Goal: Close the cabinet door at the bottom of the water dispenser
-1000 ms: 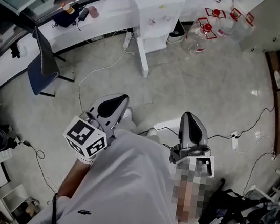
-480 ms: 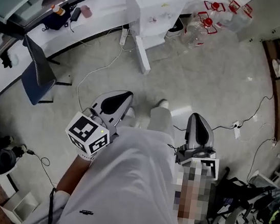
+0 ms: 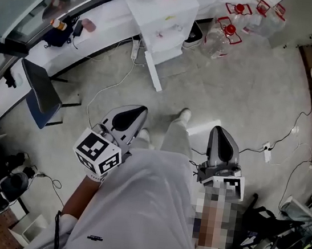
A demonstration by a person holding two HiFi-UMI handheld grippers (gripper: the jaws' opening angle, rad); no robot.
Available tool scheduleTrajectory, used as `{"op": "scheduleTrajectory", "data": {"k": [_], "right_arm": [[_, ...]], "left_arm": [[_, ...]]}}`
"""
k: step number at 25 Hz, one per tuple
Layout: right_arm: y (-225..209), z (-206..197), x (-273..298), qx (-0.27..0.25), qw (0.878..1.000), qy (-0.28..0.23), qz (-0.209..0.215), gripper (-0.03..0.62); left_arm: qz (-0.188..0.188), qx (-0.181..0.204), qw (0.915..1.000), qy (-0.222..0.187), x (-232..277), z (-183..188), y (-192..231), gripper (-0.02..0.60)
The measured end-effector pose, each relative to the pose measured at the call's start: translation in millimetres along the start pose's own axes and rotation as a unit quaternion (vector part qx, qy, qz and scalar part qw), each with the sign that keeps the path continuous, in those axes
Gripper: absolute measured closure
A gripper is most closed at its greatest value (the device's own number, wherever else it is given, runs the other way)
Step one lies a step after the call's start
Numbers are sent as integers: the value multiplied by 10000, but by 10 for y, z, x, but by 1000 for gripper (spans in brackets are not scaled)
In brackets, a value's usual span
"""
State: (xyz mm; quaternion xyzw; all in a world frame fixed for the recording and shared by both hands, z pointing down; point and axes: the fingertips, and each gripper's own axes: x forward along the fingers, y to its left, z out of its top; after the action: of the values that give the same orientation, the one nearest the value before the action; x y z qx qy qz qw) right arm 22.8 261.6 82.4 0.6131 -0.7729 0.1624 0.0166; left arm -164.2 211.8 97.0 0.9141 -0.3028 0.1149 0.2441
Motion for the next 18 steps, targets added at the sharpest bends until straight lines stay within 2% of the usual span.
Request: {"op": "scheduleTrajectory", "data": {"k": [7, 12, 18], "right_arm": [[-753, 264, 464, -108, 9991, 148, 371, 583], [-899, 325, 740, -206, 9962, 283, 793, 583], [-959, 309, 1003, -161, 9940, 444, 982, 583]], "left_arm": [[217, 15, 9994, 286, 894, 329, -107, 577], [429, -224, 9984, 306, 1145, 379, -89, 577], [595, -363, 9970, 348, 1259, 455, 53, 577]]}}
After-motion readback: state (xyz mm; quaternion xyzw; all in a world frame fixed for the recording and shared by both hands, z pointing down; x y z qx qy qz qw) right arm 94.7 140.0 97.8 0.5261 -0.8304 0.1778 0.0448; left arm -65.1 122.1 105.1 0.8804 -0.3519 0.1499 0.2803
